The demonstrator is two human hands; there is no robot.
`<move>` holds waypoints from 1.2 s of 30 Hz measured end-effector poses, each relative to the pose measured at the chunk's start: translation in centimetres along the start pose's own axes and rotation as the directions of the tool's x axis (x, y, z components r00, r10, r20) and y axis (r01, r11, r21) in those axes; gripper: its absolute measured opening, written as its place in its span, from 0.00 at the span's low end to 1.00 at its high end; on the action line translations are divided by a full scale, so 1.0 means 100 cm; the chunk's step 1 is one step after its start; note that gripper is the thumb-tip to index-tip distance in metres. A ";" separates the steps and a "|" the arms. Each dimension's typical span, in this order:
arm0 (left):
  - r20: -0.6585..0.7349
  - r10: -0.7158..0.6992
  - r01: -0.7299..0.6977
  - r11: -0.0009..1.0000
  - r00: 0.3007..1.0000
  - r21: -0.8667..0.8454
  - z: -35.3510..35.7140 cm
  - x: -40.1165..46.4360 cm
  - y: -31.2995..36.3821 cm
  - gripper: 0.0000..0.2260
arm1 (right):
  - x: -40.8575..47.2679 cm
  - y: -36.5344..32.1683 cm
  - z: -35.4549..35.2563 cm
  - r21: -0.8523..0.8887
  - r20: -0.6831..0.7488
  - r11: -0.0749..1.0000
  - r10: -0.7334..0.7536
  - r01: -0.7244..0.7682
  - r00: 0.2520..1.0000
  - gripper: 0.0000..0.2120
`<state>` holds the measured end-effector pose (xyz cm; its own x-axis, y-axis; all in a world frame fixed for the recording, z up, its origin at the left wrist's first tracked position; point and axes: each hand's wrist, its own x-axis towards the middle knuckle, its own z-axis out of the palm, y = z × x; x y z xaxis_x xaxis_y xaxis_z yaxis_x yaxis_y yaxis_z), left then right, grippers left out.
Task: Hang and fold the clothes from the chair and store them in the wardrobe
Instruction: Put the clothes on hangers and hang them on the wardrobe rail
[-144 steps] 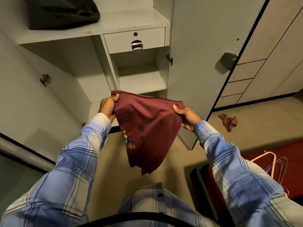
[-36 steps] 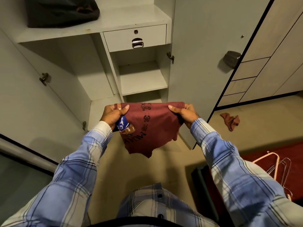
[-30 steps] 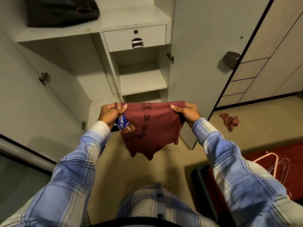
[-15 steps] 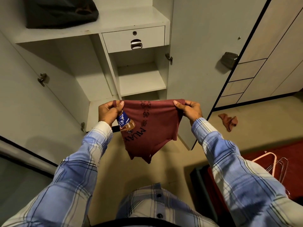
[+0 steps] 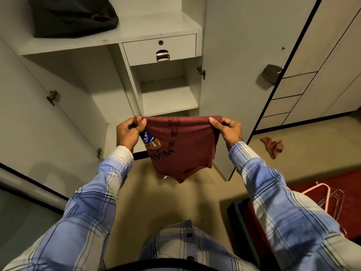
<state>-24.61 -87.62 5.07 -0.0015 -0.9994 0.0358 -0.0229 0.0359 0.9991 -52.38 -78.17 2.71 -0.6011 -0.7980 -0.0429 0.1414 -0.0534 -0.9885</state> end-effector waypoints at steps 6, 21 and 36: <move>-0.025 -0.070 0.069 0.996 0.997 -0.047 -0.002 -0.001 -0.004 0.03 | -0.001 -0.002 0.000 0.019 -0.022 0.999 0.030 -0.030 0.999 0.11; 0.056 -0.119 0.119 0.993 0.991 -0.013 -0.007 -0.003 -0.007 0.03 | -0.002 0.004 -0.007 0.049 0.196 0.982 0.170 -0.182 0.966 0.03; 0.065 -0.146 0.140 0.986 0.987 0.086 -0.008 0.002 -0.008 0.05 | -0.013 -0.007 0.017 -0.065 0.143 0.995 0.084 -0.075 0.986 0.09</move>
<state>-23.81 -87.81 4.28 -0.0634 -0.9917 -0.1120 -0.1090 -0.1046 0.9885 -50.31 -78.09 3.74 -0.4683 -0.8774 -0.1046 0.1349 0.0461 -0.9898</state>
